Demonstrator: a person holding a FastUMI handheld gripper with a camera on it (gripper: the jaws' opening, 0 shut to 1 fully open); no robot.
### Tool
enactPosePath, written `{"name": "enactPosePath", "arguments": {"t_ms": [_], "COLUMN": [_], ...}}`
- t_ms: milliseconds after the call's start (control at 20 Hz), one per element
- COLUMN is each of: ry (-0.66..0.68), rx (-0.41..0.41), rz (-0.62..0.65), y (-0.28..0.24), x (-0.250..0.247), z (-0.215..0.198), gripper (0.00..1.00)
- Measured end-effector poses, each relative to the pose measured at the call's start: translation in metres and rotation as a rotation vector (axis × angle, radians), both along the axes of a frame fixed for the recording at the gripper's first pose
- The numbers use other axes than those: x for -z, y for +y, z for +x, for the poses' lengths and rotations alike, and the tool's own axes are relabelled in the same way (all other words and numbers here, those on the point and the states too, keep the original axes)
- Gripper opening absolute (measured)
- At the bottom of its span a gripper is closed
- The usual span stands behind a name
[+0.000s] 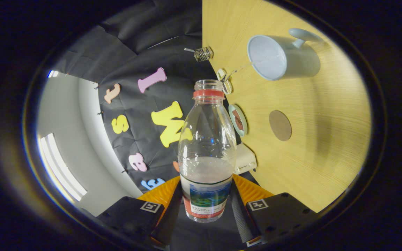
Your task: Take the bottle from table, then pour the juice into the cup, finally place the bottle on the coaster
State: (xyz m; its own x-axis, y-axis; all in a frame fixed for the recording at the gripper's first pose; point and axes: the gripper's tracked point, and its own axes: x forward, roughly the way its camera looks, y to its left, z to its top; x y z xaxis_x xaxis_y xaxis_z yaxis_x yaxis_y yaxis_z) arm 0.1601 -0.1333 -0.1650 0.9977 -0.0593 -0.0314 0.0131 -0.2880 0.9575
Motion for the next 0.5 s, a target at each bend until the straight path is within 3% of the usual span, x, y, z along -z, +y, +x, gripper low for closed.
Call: {"name": "enactPosePath", "arguments": {"t_ms": [500], "ry": [-0.007], "rx": [0.011], "rz": [0.042], "y": [-0.0046], "x": [-0.0039], "z": [0.0003], "gripper": [0.75]}}
